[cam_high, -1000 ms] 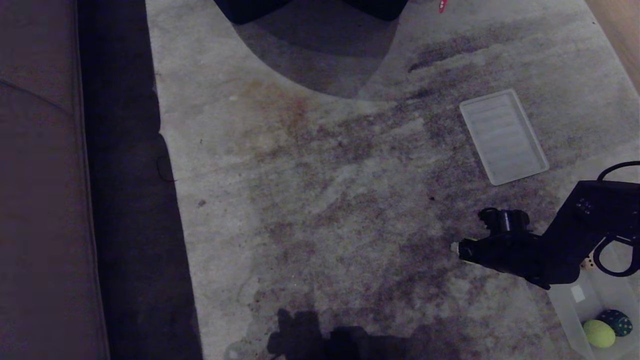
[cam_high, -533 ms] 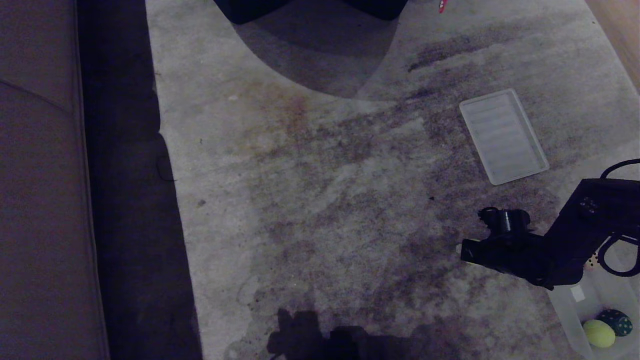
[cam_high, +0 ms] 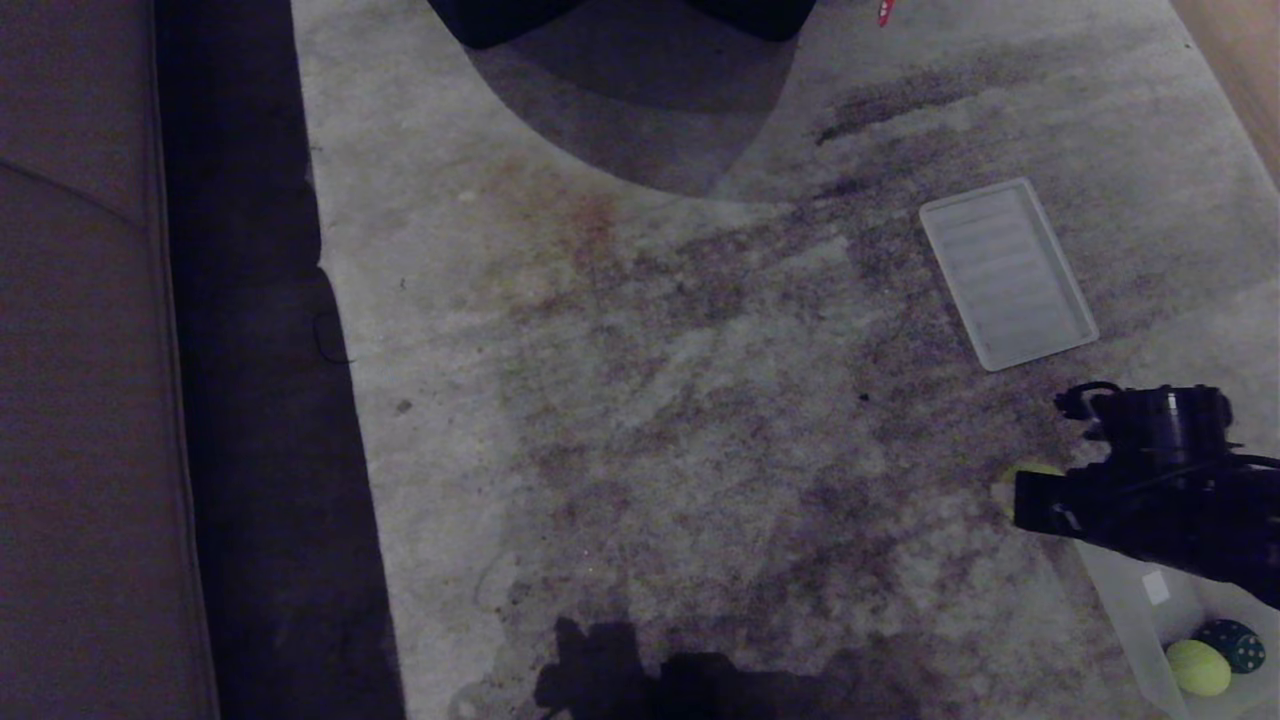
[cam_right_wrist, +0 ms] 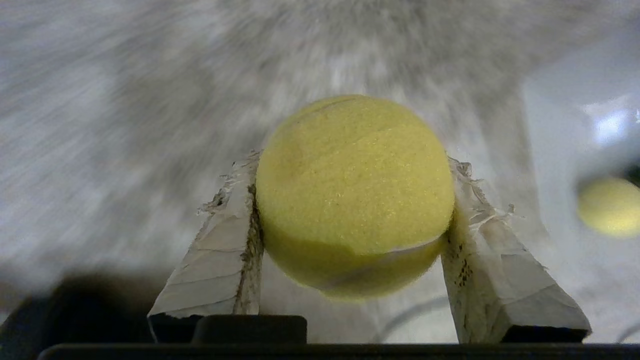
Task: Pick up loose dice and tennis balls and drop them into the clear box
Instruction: Put the ball in the box
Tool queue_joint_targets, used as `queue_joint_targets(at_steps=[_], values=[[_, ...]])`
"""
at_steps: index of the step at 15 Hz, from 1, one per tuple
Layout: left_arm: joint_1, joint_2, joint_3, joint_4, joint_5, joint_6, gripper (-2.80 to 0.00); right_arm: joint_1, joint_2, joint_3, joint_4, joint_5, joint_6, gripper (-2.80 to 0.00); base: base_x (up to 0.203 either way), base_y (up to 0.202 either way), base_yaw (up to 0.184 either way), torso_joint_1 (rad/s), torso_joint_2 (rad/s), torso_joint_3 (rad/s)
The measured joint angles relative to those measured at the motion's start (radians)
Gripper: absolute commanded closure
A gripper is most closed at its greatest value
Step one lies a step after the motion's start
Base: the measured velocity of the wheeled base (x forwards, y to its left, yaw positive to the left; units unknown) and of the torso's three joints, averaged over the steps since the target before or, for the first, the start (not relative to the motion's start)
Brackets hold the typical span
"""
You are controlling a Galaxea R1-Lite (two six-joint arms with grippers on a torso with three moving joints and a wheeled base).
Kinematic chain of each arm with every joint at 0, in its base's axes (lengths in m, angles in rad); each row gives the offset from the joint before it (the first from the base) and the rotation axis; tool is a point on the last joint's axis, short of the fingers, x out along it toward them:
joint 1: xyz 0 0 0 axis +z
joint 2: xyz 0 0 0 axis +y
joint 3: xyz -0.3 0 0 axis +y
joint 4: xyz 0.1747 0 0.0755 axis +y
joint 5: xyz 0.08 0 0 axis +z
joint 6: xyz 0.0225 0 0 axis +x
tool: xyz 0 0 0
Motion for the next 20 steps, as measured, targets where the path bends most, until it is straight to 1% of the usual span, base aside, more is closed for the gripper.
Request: queue_joint_targets(at_steps=[4,6,9,12,13,14,15,17,18,19,20], values=[[0.000,0.000,0.000,0.000,0.000,0.000,0.00,0.018,-0.510,0.190,0.246,0.029,0.001,0.00,0.000,0.000,0.000,0.000,0.00,0.000],[0.000,0.000,0.000,0.000,0.000,0.000,0.00,0.024,-0.786,0.259,0.395,0.041,0.001,0.00,0.000,0.000,0.000,0.000,0.00,0.000],[0.000,0.000,0.000,0.000,0.000,0.000,0.00,0.026,-1.186,0.326,0.648,0.083,-0.001,0.00,0.000,0.000,0.000,0.000,0.00,0.000],[0.000,0.000,0.000,0.000,0.000,0.000,0.00,0.022,-1.507,0.366,0.838,0.119,-0.009,0.00,0.000,0.000,0.000,0.000,0.00,0.000],[0.000,0.000,0.000,0.000,0.000,0.000,0.00,0.021,-1.584,0.377,0.862,0.126,-0.018,0.00,0.000,0.000,0.000,0.000,0.00,0.000],[0.000,0.000,0.000,0.000,0.000,0.000,0.00,0.020,-1.644,0.398,0.847,0.132,-0.025,0.00,0.000,0.000,0.000,0.000,0.00,0.000],[0.000,0.000,0.000,0.000,0.000,0.000,0.00,0.019,-1.684,0.433,0.783,0.138,-0.027,0.00,0.000,0.000,0.000,0.000,0.00,0.000],[0.000,0.000,0.000,0.000,0.000,0.000,0.00,0.019,-1.728,0.494,0.604,0.159,-0.027,0.00,0.000,0.000,0.000,0.000,0.00,0.000],[0.000,0.000,0.000,0.000,0.000,0.000,0.00,0.018,-1.739,0.512,0.545,0.151,-0.025,0.00,0.000,0.000,0.000,0.000,0.00,0.000],[0.000,0.000,0.000,0.000,0.000,0.000,0.00,0.017,-1.748,0.524,0.532,0.114,-0.025,0.00,0.000,0.000,0.000,0.000,0.00,0.000],[0.000,0.000,0.000,0.000,0.000,0.000,0.00,0.017,-1.752,0.531,0.538,0.092,-0.029,0.00,0.000,0.000,0.000,0.000,0.00,0.000]])
